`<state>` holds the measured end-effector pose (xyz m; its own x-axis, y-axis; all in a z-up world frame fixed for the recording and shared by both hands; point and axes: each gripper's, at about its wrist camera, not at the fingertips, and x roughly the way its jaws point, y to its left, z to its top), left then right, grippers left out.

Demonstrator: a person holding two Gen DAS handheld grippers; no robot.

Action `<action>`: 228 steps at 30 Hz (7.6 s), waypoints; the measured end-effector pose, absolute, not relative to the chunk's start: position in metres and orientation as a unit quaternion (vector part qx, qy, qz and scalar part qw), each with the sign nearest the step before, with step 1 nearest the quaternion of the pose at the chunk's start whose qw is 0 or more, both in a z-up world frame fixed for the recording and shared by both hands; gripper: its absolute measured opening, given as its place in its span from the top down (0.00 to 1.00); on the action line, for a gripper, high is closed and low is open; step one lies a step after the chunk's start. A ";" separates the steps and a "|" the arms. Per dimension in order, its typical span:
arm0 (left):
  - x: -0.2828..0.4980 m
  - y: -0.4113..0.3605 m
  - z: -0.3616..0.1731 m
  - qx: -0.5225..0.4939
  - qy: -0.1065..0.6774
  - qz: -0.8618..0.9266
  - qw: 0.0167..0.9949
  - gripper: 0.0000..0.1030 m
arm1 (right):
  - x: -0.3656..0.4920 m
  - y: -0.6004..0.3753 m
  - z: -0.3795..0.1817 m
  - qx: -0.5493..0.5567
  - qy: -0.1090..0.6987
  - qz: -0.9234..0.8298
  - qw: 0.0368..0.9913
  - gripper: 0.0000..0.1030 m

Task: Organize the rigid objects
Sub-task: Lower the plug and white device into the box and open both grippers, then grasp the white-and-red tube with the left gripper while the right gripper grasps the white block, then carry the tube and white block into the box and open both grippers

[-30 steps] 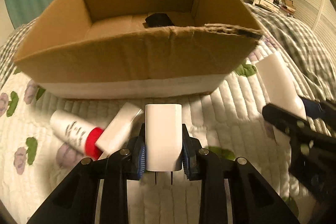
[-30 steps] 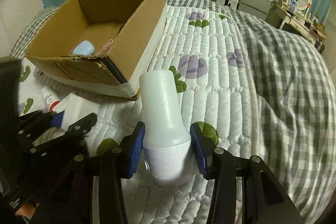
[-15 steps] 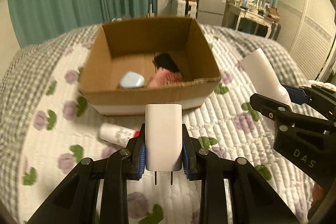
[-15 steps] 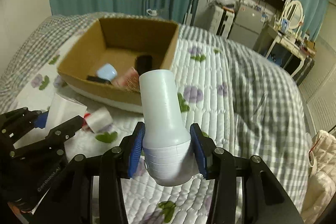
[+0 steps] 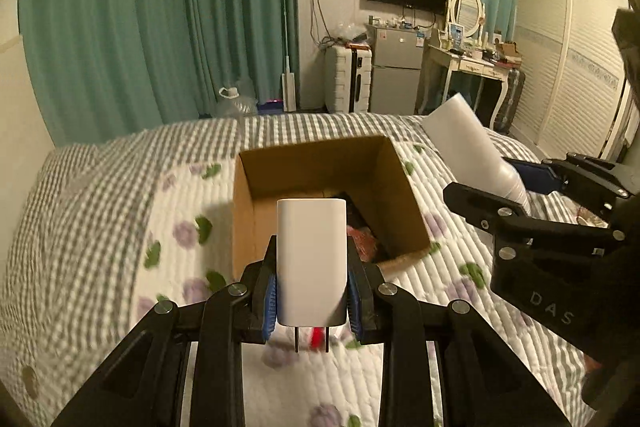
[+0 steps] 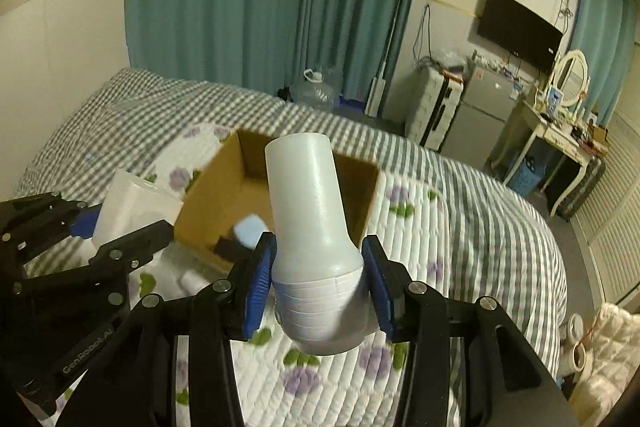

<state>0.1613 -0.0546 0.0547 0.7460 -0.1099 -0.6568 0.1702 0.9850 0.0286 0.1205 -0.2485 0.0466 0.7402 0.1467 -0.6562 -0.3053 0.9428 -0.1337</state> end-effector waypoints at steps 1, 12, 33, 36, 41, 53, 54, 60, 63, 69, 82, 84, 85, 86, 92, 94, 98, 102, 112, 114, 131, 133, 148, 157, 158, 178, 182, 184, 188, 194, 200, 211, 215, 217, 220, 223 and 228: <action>0.167 -0.055 0.056 0.049 0.346 -0.073 0.934 0.73 | 0.126 -0.247 0.049 -0.116 0.338 0.124 0.926 0.58; 0.271 -0.062 -0.001 0.055 0.400 -0.071 0.912 0.73 | 0.204 -0.238 0.012 -0.113 0.357 0.119 0.919 0.58; 0.301 -0.060 -0.033 0.076 0.393 -0.070 0.914 0.52 | 0.239 -0.250 -0.034 -0.098 0.374 0.123 0.914 0.58; 0.288 -0.049 -0.015 0.075 0.377 -0.073 0.920 0.52 | 0.234 -0.247 -0.027 -0.098 0.372 0.121 0.915 0.58; 0.270 -0.027 0.006 0.076 0.368 -0.057 0.925 0.52 | 0.236 -0.235 -0.028 -0.098 0.381 0.115 0.912 0.58; 0.252 0.021 -0.013 0.068 0.381 -0.030 0.922 0.52 | 0.266 -0.209 -0.083 -0.125 0.433 0.075 0.889 0.46; 0.249 0.022 -0.014 0.070 0.381 -0.029 0.921 0.52 | 0.263 -0.209 -0.083 -0.129 0.429 0.070 0.891 0.37; 0.220 0.024 -0.012 0.062 0.385 -0.029 0.920 0.40 | 0.217 -0.217 -0.061 -0.132 0.396 0.077 0.906 0.33; 0.199 0.022 -0.012 0.061 0.380 -0.026 0.923 0.18 | 0.184 -0.230 -0.045 -0.124 0.381 0.080 0.913 0.28; 0.163 0.013 -0.023 0.052 0.381 -0.049 0.922 0.00 | 0.131 -0.247 -0.040 -0.120 0.383 0.079 0.913 0.21; 0.156 -0.011 -0.100 0.057 0.426 -0.037 0.902 0.00 | 0.125 -0.255 -0.106 -0.080 0.429 0.071 0.897 0.16; 0.159 -0.016 -0.113 0.070 0.433 -0.038 0.898 0.00 | 0.127 -0.258 -0.117 -0.070 0.435 0.073 0.895 0.16; 0.161 -0.018 -0.117 0.077 0.435 -0.037 0.896 0.00 | 0.128 -0.259 -0.121 -0.065 0.439 0.075 0.893 0.16; 0.163 -0.020 -0.122 0.084 0.437 -0.035 0.895 0.00 | 0.130 -0.262 -0.126 -0.060 0.445 0.077 0.890 0.16; 0.177 -0.026 -0.136 0.067 0.449 -0.053 0.890 0.00 | 0.134 -0.269 -0.136 -0.046 0.455 0.084 0.886 0.16; 0.182 -0.028 -0.138 0.072 0.449 -0.053 0.889 0.01 | 0.135 -0.269 -0.137 -0.045 0.457 0.084 0.884 0.16; 0.190 -0.029 -0.136 0.064 0.449 -0.061 0.889 0.07 | 0.135 -0.267 -0.139 -0.046 0.459 0.089 0.883 0.16; 0.189 -0.026 -0.136 0.054 0.460 -0.094 0.881 0.24 | 0.134 -0.267 -0.140 -0.045 0.461 0.087 0.882 0.16; 0.198 -0.031 -0.140 0.058 0.472 -0.097 0.874 0.22 | 0.132 -0.261 -0.142 -0.054 0.464 0.088 0.880 0.16; 0.205 -0.031 -0.143 0.052 0.479 -0.094 0.871 0.23 | 0.133 -0.261 -0.142 -0.052 0.465 0.090 0.879 0.16; 0.187 0.002 -0.090 0.056 0.449 -0.025 0.891 0.24 | 0.140 -0.233 -0.135 -0.052 0.465 0.110 0.877 0.16; 0.187 0.006 -0.088 0.055 0.449 -0.020 0.892 0.24 | 0.148 -0.223 -0.138 -0.056 0.475 0.116 0.871 0.16; 0.192 0.025 -0.102 0.043 0.460 0.003 0.887 0.24 | 0.181 -0.181 -0.174 -0.101 0.507 0.137 0.845 0.34; 0.185 0.019 -0.097 0.051 0.459 0.002 0.887 0.24 | 0.173 -0.191 -0.169 -0.100 0.507 0.133 0.846 0.45; 0.183 0.017 -0.094 0.052 0.458 0.002 0.888 0.24 | 0.168 -0.193 -0.164 -0.103 0.502 0.133 0.848 0.45; 0.151 -0.005 0.032 0.047 0.356 -0.024 0.933 0.24 | 0.115 -0.233 0.015 -0.102 0.360 0.103 0.921 0.46; 0.169 -0.013 0.051 0.058 0.339 -0.013 0.939 0.24 | 0.129 -0.239 0.044 -0.088 0.341 0.104 0.930 0.46; 0.180 -0.016 0.054 0.061 0.335 -0.016 0.940 0.24 | 0.139 -0.239 0.052 -0.087 0.334 0.104 0.933 0.46; 0.212 -0.026 0.046 0.062 0.337 -0.021 0.939 0.25 | 0.163 -0.243 0.055 -0.085 0.331 0.107 0.934 0.46; 0.267 -0.038 -0.002 0.063 0.375 -0.041 0.924 0.25 | 0.203 -0.248 0.022 -0.078 0.351 0.116 0.926 0.46; 0.305 -0.049 -0.039 0.088 0.399 -0.031 0.912 0.25 | 0.236 -0.257 -0.021 -0.064 0.368 0.123 0.919 0.46; 0.305 -0.053 -0.037 0.088 0.345 -0.048 0.933 0.07 | 0.257 -0.267 -0.036 -0.046 0.365 0.133 0.920 0.46; 0.298 -0.046 -0.021 0.097 0.339 -0.030 0.935 0.07 | 0.254 -0.264 -0.034 -0.048 0.368 0.129 0.920 0.46; 0.294 -0.040 -0.014 0.092 0.340 -0.028 0.935 0.07 | 0.252 -0.262 -0.033 -0.048 0.370 0.130 0.919 0.45; 0.287 -0.028 -0.004 0.086 0.340 -0.023 0.936 0.06 | 0.255 -0.254 -0.034 -0.046 0.375 0.132 0.916 0.45; 0.282 -0.014 0.002 0.084 0.340 -0.013 0.936 0.06 | 0.264 -0.240 -0.040 -0.053 0.381 0.132 0.914 0.45; 0.288 0.011 -0.004 0.070 0.354 -0.009 0.932 0.06 | 0.291 -0.222 -0.064 -0.033 0.411 0.124 0.902 0.45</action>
<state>0.2878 0.0106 -0.0045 0.7486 0.0333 -0.6622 0.0657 0.9901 0.1241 0.2914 -0.2217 -0.0636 0.6308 0.1968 -0.7506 -0.2516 0.9669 0.0421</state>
